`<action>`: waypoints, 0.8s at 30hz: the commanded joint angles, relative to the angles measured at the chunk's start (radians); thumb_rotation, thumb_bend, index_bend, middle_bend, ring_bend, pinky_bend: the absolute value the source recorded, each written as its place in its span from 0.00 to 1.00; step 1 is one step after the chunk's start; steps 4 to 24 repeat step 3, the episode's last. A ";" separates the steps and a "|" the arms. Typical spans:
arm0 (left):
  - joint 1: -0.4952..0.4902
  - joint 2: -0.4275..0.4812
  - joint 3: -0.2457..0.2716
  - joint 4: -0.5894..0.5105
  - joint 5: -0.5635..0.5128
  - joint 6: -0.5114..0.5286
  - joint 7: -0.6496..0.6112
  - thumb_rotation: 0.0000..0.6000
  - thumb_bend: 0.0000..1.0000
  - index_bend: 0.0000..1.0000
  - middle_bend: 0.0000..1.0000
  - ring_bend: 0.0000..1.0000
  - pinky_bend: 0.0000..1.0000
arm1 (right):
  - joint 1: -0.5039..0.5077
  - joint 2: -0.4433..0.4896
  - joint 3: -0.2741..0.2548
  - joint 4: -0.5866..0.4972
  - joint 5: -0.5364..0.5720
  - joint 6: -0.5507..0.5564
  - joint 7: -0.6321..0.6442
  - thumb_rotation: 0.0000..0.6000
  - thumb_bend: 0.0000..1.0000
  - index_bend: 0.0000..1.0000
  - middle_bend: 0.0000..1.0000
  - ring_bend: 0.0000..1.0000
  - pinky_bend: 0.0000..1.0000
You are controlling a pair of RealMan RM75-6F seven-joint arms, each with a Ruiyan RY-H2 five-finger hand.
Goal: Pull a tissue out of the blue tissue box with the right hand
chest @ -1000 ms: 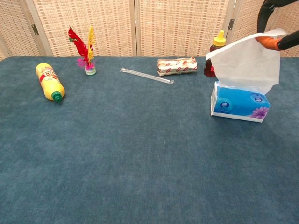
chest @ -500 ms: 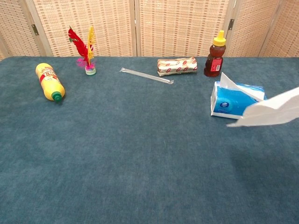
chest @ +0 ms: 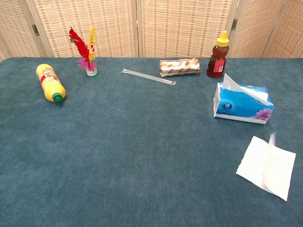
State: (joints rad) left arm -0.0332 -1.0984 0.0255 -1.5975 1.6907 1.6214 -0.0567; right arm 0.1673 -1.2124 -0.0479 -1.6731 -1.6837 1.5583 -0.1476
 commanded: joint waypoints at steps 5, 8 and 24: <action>-0.001 0.000 0.000 -0.001 0.000 -0.001 0.000 1.00 0.25 0.00 0.00 0.00 0.14 | -0.006 0.008 0.001 -0.011 0.008 -0.020 -0.018 1.00 0.11 0.00 0.00 0.00 0.00; -0.001 0.000 0.000 -0.001 0.000 -0.001 0.000 1.00 0.25 0.00 0.00 0.00 0.14 | -0.006 0.008 0.001 -0.011 0.008 -0.020 -0.018 1.00 0.11 0.00 0.00 0.00 0.00; -0.001 0.000 0.000 -0.001 0.000 -0.001 0.000 1.00 0.25 0.00 0.00 0.00 0.14 | -0.006 0.008 0.001 -0.011 0.008 -0.020 -0.018 1.00 0.11 0.00 0.00 0.00 0.00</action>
